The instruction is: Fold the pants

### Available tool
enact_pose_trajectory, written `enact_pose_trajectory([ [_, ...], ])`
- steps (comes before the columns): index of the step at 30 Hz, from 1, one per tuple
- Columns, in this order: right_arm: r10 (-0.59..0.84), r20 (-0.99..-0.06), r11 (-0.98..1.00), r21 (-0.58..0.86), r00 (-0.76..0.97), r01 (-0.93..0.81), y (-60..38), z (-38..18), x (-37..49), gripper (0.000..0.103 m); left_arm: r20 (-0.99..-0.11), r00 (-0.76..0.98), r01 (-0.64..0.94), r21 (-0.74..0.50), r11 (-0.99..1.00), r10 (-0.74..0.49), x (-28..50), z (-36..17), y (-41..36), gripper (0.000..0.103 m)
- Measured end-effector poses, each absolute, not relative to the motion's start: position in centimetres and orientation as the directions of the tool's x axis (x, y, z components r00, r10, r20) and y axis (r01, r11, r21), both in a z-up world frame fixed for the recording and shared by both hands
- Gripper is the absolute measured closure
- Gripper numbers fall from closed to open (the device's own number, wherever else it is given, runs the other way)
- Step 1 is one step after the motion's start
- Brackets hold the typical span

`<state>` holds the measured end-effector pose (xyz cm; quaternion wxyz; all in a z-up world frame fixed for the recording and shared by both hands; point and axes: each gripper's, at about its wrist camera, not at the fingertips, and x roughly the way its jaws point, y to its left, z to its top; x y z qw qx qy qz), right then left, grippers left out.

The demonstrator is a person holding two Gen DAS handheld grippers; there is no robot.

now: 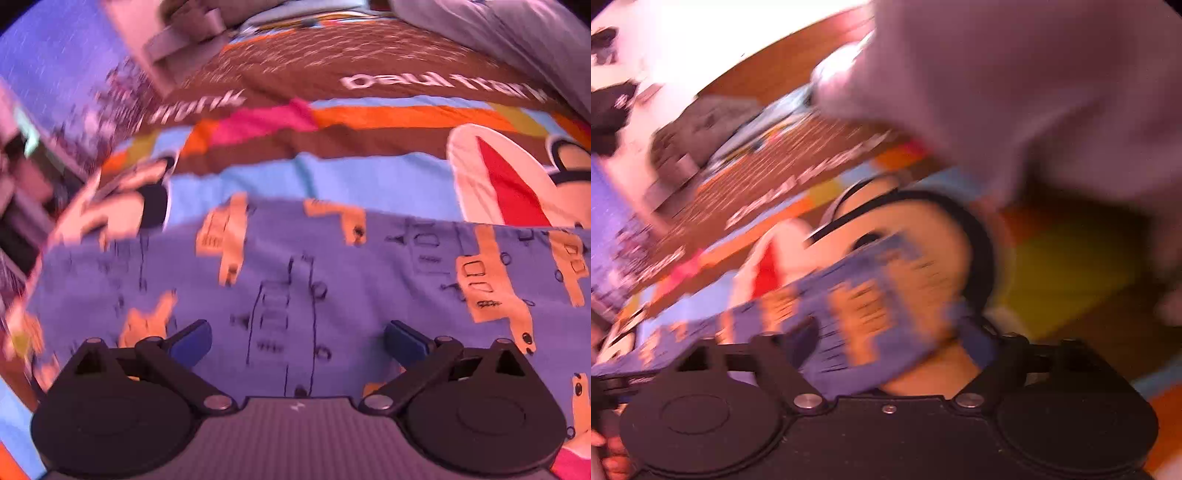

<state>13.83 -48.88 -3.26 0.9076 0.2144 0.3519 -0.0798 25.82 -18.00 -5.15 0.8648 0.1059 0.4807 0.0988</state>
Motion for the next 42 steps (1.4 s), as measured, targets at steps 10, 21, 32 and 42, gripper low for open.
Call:
enact_pose_trajectory([
  [10, 0.198, -0.574, 0.725, 0.631, 0.794, 0.276, -51.6, -5.6, 9.8, 0.006, -0.822, 0.544, 0.297, 0.001, 0.955, -0.169, 29.8, -2.8, -31.4, 0.000],
  [21, 0.321, -0.495, 0.522, 0.804, 0.808, 0.285, -56.1, -8.3, 11.4, 0.043, -0.904, 0.424, 0.364, 0.112, 0.925, -0.057, 35.0, -9.0, -37.7, 0.000],
  [32, 0.250, -0.622, 0.523, 0.732, 0.742, 0.437, -56.2, -9.4, 14.6, 0.065, -0.934, 0.358, 0.290, 0.121, 0.949, 0.010, 35.3, -7.6, -37.9, 0.002],
  [42, 0.052, -0.655, 0.834, 0.444, 0.754, 0.327, -50.7, -6.0, 15.0, 0.092, -0.944, 0.310, 0.330, -0.009, 0.944, -0.118, 34.7, -1.7, -38.3, 0.002],
])
